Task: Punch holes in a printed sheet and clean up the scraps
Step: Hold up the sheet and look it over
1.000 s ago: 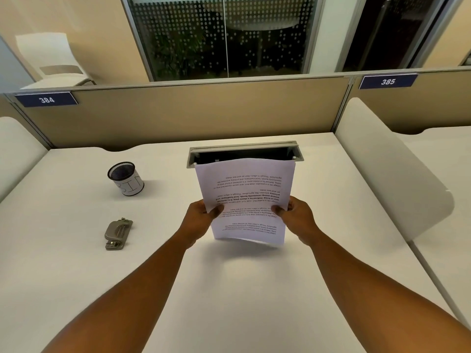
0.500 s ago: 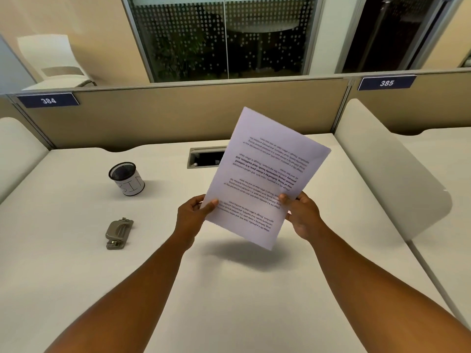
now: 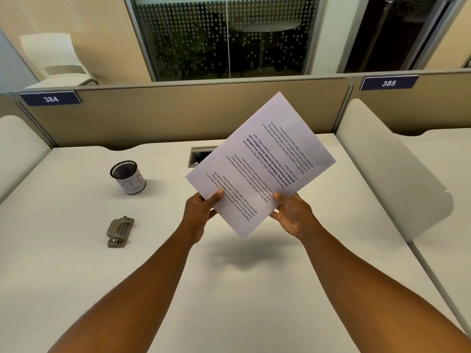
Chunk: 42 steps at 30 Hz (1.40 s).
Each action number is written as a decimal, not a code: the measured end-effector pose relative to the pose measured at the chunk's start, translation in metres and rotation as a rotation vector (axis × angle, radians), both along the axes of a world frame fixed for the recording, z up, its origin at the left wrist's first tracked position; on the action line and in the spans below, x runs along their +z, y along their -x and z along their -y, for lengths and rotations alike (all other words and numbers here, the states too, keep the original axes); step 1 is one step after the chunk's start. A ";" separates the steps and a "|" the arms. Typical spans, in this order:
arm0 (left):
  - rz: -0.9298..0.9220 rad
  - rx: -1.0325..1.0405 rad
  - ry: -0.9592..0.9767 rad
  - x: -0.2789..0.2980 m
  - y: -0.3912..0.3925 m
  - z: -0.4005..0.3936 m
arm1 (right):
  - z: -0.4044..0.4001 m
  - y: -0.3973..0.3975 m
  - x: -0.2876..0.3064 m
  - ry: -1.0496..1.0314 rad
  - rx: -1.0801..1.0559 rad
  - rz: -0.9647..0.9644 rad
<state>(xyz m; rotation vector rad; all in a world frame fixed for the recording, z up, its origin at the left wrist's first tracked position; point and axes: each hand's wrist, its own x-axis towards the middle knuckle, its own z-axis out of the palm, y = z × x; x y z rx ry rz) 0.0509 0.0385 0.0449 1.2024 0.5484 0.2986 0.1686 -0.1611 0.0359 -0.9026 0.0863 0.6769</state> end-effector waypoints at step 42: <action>-0.223 -0.076 -0.399 -0.027 0.018 -0.030 | 0.036 -0.004 -0.034 1.001 -0.048 0.328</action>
